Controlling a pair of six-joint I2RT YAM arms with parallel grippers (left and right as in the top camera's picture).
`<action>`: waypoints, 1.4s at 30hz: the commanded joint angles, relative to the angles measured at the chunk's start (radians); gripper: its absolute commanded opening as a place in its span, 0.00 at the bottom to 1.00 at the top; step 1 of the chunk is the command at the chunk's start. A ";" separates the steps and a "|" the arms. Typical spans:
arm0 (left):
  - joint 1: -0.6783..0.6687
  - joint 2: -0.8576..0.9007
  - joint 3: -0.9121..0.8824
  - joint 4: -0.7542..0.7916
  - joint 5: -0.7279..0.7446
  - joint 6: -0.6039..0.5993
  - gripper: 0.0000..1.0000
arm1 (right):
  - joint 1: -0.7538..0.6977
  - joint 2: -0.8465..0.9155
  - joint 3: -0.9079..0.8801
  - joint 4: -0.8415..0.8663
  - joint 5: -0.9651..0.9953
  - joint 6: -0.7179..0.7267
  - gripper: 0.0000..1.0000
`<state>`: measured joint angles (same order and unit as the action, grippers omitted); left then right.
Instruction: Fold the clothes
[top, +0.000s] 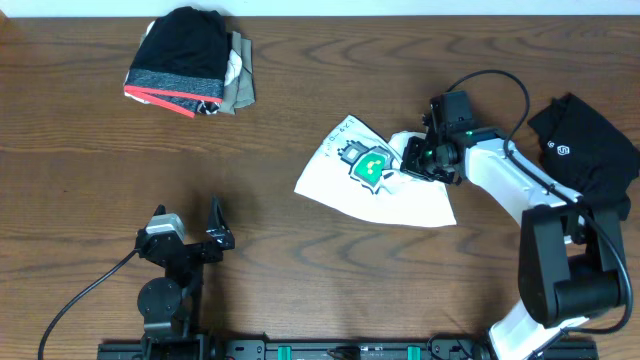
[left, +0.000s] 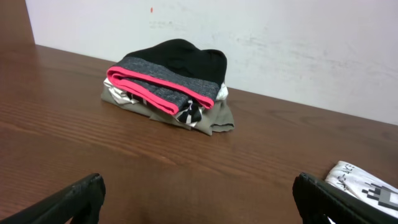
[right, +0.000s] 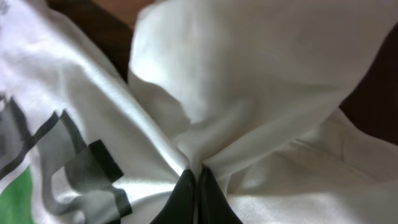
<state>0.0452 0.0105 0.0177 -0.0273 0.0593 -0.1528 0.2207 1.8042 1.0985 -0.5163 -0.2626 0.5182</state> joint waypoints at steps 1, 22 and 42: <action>0.004 -0.006 -0.014 -0.040 -0.004 0.014 0.98 | 0.019 -0.116 0.035 0.001 -0.063 -0.046 0.01; 0.004 -0.006 -0.014 -0.040 -0.004 0.014 0.98 | 0.520 -0.149 0.051 0.131 -0.001 -0.093 0.25; 0.004 -0.006 -0.014 -0.040 -0.004 0.014 0.98 | 0.068 -0.271 0.111 -0.224 0.063 -0.417 0.78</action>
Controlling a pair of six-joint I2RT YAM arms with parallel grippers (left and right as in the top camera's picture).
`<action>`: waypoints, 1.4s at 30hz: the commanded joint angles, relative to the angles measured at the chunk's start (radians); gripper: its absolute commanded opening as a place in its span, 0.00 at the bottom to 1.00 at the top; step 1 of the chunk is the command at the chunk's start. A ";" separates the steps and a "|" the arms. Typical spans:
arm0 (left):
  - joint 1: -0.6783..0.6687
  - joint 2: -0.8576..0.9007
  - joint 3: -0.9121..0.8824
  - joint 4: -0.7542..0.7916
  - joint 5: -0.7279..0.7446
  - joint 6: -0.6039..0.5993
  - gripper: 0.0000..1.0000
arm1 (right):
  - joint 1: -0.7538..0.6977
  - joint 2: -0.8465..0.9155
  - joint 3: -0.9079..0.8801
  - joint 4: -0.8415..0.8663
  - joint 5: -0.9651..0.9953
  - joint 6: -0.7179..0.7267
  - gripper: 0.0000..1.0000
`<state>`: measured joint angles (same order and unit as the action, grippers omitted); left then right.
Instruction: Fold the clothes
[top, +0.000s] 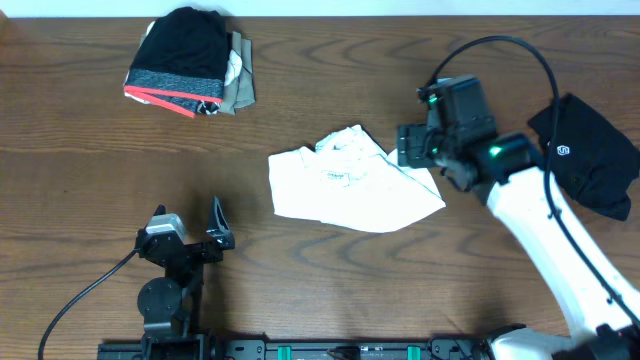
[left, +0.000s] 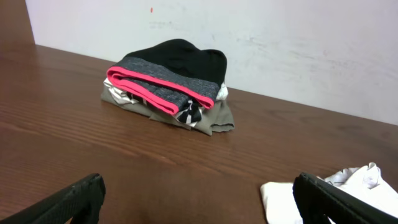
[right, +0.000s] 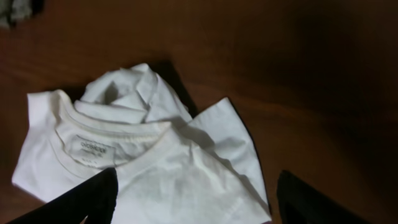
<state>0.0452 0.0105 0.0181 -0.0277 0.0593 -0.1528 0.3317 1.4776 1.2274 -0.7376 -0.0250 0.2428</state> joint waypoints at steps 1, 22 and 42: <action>0.004 -0.006 -0.014 -0.039 -0.004 0.014 0.98 | -0.063 0.084 -0.018 0.002 -0.229 -0.192 0.78; 0.004 -0.006 -0.014 -0.039 -0.004 0.014 0.98 | -0.076 0.427 -0.018 0.053 -0.545 -0.546 0.75; 0.004 -0.006 -0.014 -0.039 -0.004 0.014 0.98 | -0.076 0.441 -0.018 0.121 -0.435 -0.654 0.78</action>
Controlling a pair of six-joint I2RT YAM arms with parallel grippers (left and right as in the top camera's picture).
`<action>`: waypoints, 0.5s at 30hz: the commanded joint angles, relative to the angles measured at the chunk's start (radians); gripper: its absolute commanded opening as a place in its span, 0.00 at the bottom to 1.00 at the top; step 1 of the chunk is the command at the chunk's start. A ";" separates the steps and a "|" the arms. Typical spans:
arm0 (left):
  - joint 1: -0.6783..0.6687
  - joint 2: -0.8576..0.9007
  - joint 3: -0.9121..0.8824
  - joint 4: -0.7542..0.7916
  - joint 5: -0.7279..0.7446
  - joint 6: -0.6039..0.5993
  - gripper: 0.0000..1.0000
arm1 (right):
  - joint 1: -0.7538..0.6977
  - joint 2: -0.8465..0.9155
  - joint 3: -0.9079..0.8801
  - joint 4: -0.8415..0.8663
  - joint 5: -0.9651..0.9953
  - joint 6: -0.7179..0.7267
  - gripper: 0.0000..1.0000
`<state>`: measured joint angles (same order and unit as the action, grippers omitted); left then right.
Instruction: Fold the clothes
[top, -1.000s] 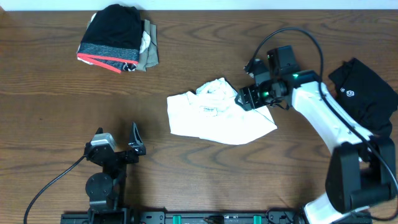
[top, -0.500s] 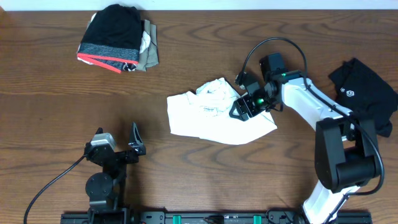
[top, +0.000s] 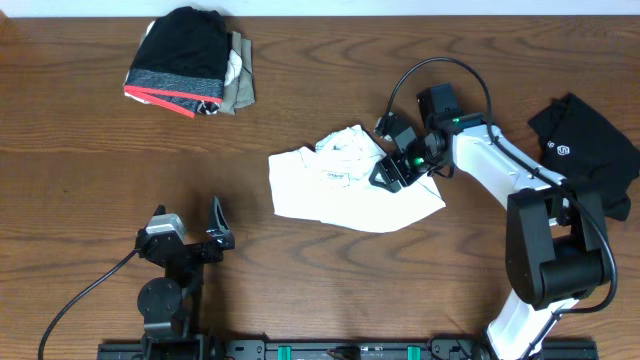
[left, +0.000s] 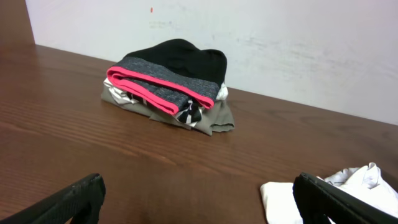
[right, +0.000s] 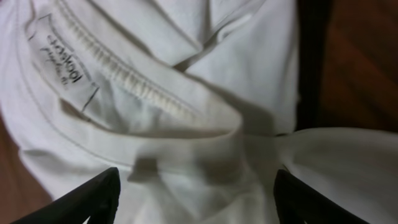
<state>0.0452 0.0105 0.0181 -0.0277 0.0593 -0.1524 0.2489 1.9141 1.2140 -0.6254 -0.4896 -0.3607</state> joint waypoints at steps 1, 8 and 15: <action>0.004 -0.006 -0.014 -0.039 -0.004 0.013 0.98 | 0.007 0.004 -0.004 0.015 0.030 -0.066 0.79; 0.004 -0.006 -0.014 -0.039 -0.004 0.013 0.98 | 0.008 0.005 -0.005 0.011 0.016 -0.068 0.81; 0.004 -0.006 -0.014 -0.039 -0.004 0.014 0.98 | 0.009 0.005 -0.007 -0.032 -0.113 -0.068 0.79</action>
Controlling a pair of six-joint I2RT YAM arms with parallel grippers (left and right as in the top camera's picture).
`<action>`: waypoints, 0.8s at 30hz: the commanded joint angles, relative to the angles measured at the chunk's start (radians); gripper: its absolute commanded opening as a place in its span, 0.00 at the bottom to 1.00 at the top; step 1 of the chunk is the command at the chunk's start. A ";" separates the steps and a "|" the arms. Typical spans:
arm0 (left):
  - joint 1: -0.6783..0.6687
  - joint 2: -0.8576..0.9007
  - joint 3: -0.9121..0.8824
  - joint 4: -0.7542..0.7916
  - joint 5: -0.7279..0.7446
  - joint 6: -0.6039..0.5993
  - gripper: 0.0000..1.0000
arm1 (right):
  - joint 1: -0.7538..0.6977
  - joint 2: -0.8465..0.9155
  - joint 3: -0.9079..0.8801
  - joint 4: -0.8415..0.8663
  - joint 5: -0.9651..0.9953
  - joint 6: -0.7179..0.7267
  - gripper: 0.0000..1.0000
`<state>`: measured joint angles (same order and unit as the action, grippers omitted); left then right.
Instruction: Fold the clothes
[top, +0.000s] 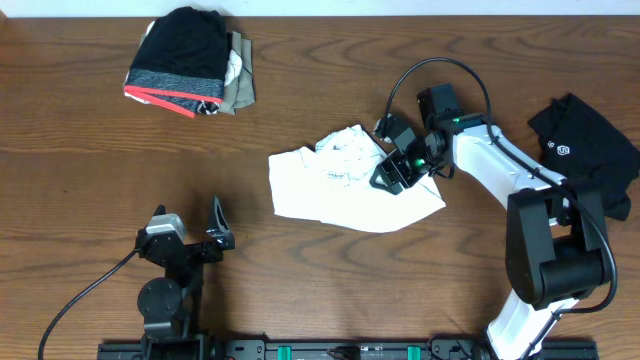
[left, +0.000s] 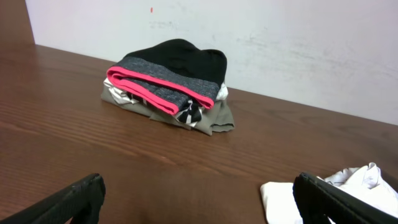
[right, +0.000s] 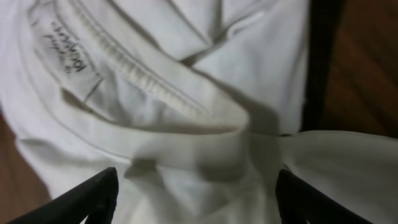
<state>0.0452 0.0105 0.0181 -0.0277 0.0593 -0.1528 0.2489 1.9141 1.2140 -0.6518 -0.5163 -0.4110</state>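
Note:
A white T-shirt (top: 335, 190) lies crumpled at the table's middle, plain side up with the neck label showing. My right gripper (top: 391, 173) hangs open low over its right part; the collar and label (right: 74, 59) fill the right wrist view, with its fingertips (right: 93, 199) wide apart over cloth. My left gripper (top: 190, 235) rests open near the front edge, gripping nothing; the left wrist view shows its fingertips (left: 74, 196) and the shirt's corner (left: 283, 198).
A stack of folded clothes (top: 190, 62), black and grey with a red band, sits at the back left, also in the left wrist view (left: 171, 78). A black garment (top: 585, 150) lies at the right edge. The right arm's cable loops above the shirt.
The right gripper has shifted very slightly over the shirt's collar, staying open. The shirt and the left arm are unchanged.
At first my right gripper was shut on the shirt, which lay print side up further right. Then the shirt lay further left with its plain side and label up, the gripper open and high. Since then the gripper has come down open over the collar.

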 joint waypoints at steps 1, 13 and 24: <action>0.004 -0.006 -0.014 -0.039 -0.004 0.014 0.98 | 0.011 0.005 -0.008 -0.007 -0.095 -0.017 0.78; 0.004 -0.006 -0.014 -0.039 -0.004 0.014 0.98 | 0.063 0.005 -0.008 -0.025 -0.093 0.003 0.29; 0.004 -0.006 -0.014 -0.039 -0.004 0.014 0.98 | 0.077 -0.144 0.004 -0.110 -0.079 0.153 0.01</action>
<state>0.0452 0.0105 0.0181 -0.0277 0.0593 -0.1524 0.3077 1.8687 1.2137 -0.7441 -0.5793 -0.3164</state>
